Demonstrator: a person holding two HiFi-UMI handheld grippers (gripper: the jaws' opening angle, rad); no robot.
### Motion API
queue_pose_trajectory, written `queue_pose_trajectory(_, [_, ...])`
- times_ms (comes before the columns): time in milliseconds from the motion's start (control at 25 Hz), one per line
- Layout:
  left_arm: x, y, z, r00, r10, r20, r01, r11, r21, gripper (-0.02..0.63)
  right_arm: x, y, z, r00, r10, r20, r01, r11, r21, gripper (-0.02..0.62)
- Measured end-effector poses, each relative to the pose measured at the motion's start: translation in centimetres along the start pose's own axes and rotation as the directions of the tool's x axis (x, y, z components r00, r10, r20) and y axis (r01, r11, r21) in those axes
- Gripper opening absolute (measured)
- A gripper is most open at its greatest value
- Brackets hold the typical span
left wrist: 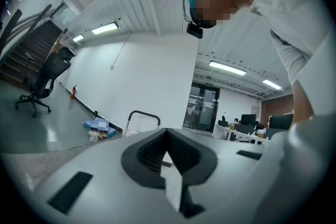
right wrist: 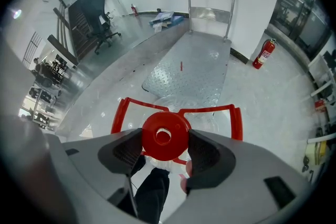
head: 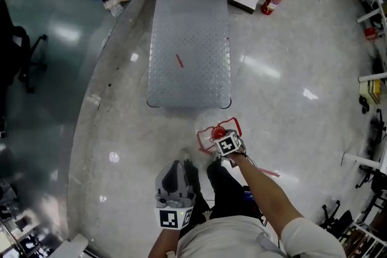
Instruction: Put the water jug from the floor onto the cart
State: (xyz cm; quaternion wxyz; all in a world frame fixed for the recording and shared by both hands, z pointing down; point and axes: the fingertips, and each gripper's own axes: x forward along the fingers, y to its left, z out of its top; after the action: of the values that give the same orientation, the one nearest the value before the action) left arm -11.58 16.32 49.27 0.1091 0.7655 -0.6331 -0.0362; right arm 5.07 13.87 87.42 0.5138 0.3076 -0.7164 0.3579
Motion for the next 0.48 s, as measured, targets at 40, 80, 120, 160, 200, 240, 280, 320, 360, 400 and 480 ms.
queue_pose_trajectory(40, [0.2, -0.7, 0.8, 1.0, 0.005, 0.009, -0.005, 1.0, 0.004, 0.003, -1.4, -0.4, 0.3, 1.0, 0.006, 0.005, -0.006, 1.0, 0.004, 0.279])
queue_pose_trajectory(80, [0.4, -1.3, 1.6, 1.0, 0.009, 0.02, -0.009, 1.0, 0.008, 0.003, -2.8, -0.9, 0.7, 1.0, 0.01, 0.011, -0.01, 1.0, 0.007, 0.279])
queue_pose_trajectory(120, [0.6, -2.1, 2.5, 0.999, 0.013, 0.032, -0.013, 1.0, 0.012, 0.003, -4.1, -1.4, 1.1, 1.0, 0.014, 0.019, -0.015, 1.0, 0.008, 0.279])
queue_pose_trajectory(160, [0.8, -2.8, 3.2, 0.999, 0.017, 0.043, -0.017, 1.0, 0.014, 0.003, -5.4, -1.9, 1.4, 1.0, 0.018, 0.026, -0.018, 1.0, 0.008, 0.279])
queue_pose_trajectory(200, [0.9, -3.5, 3.8, 0.998, 0.022, 0.054, -0.022, 1.0, 0.012, 0.003, -6.5, -2.4, 1.5, 0.999, 0.017, 0.031, -0.018, 1.0, 0.009, 0.279])
queue_pose_trajectory(240, [1.1, -4.1, 4.3, 0.998, 0.027, 0.064, -0.027, 1.0, 0.004, 0.003, -7.5, -3.0, 1.5, 0.999, 0.011, 0.031, -0.011, 1.0, 0.012, 0.279])
queue_pose_trajectory(280, [1.5, -4.6, 4.7, 0.997, 0.03, 0.073, -0.029, 1.0, -0.006, 0.003, -8.6, -3.7, 1.3, 1.0, 0.0, 0.025, -0.001, 1.0, 0.016, 0.279])
queue_pose_trajectory(320, [1.9, -5.1, 5.2, 0.996, 0.027, 0.082, -0.027, 1.0, -0.012, 0.003, -9.5, -4.4, 1.3, 1.0, -0.008, 0.018, 0.008, 1.0, 0.02, 0.279])
queue_pose_trajectory(360, [2.5, -5.6, 5.6, 0.996, 0.019, 0.09, -0.018, 1.0, -0.012, 0.003, -10.2, -4.9, 1.5, 1.0, -0.011, 0.016, 0.01, 1.0, 0.023, 0.279])
queue_pose_trajectory(400, [3.3, -6.0, 6.2, 0.995, 0.006, 0.098, -0.005, 1.0, -0.008, 0.003, -10.8, -5.3, 1.9, 1.0, -0.01, 0.021, 0.01, 1.0, 0.024, 0.279])
queue_pose_trajectory(480, [4.9, -6.3, 7.1, 0.994, -0.023, 0.111, 0.022, 1.0, 0.005, 0.002, -11.4, -6.1, 3.4, 0.999, -0.012, 0.049, 0.011, 1.0, 0.02, 0.279])
